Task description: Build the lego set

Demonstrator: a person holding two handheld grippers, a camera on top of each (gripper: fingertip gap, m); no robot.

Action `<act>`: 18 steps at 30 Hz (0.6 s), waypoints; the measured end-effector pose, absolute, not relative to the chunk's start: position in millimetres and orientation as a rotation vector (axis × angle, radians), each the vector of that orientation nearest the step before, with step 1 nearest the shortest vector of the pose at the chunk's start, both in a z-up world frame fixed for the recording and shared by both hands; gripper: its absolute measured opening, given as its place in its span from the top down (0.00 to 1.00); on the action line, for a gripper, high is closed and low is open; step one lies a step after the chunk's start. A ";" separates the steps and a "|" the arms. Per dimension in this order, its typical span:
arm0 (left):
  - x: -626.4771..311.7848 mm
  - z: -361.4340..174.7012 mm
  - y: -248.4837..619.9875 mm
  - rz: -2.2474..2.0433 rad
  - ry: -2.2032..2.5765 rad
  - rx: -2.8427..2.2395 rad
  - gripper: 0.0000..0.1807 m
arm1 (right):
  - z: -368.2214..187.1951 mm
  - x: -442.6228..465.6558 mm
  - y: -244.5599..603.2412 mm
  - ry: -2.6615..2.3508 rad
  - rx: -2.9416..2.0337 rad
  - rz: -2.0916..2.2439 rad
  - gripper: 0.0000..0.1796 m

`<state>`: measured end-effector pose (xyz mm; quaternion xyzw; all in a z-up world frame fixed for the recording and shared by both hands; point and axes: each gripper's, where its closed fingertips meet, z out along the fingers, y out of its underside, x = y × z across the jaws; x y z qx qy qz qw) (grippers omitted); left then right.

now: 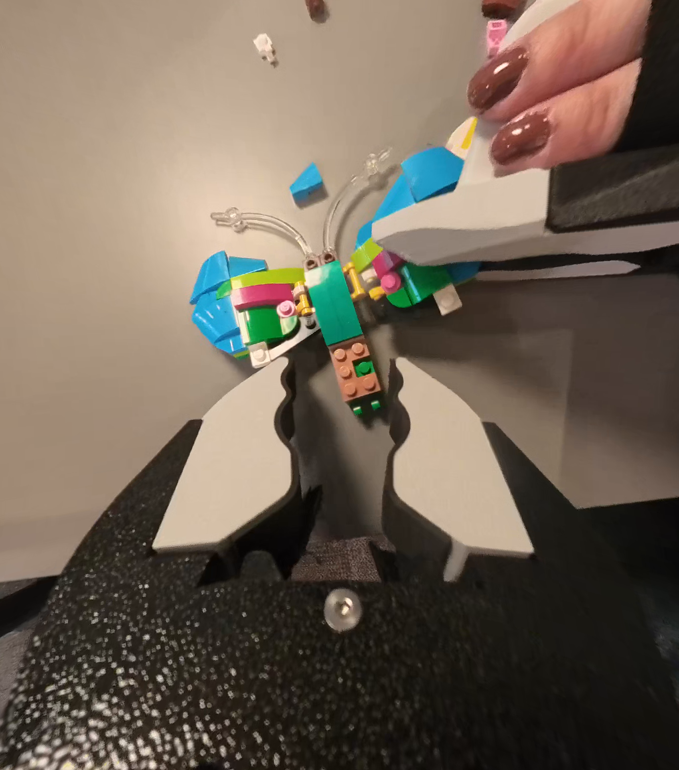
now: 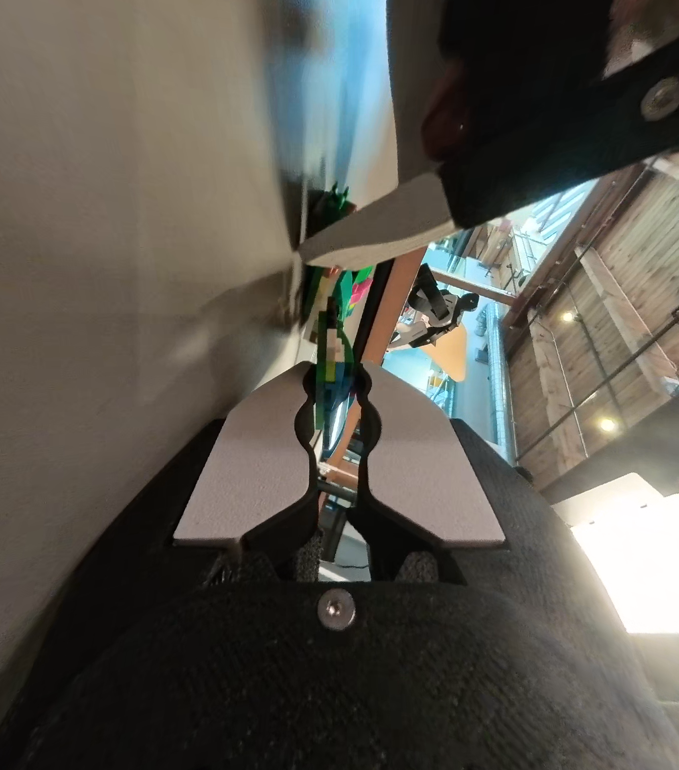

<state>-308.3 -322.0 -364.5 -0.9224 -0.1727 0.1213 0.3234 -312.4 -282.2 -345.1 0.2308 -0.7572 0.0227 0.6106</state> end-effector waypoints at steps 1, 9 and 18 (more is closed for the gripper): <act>-310.0 -364.3 -320.7 0.334 -0.449 -2.423 0.78 | -344.9 -312.6 -282.4 -1.747 0.532 0.052 0.91; -309.4 -365.6 -311.5 0.304 -0.421 -2.425 0.89 | -344.5 -313.6 -282.0 -1.747 0.519 0.048 0.91; -310.7 -366.1 -309.7 0.270 -0.442 -2.380 0.90 | -346.4 -313.9 -279.4 -1.774 0.514 0.040 0.91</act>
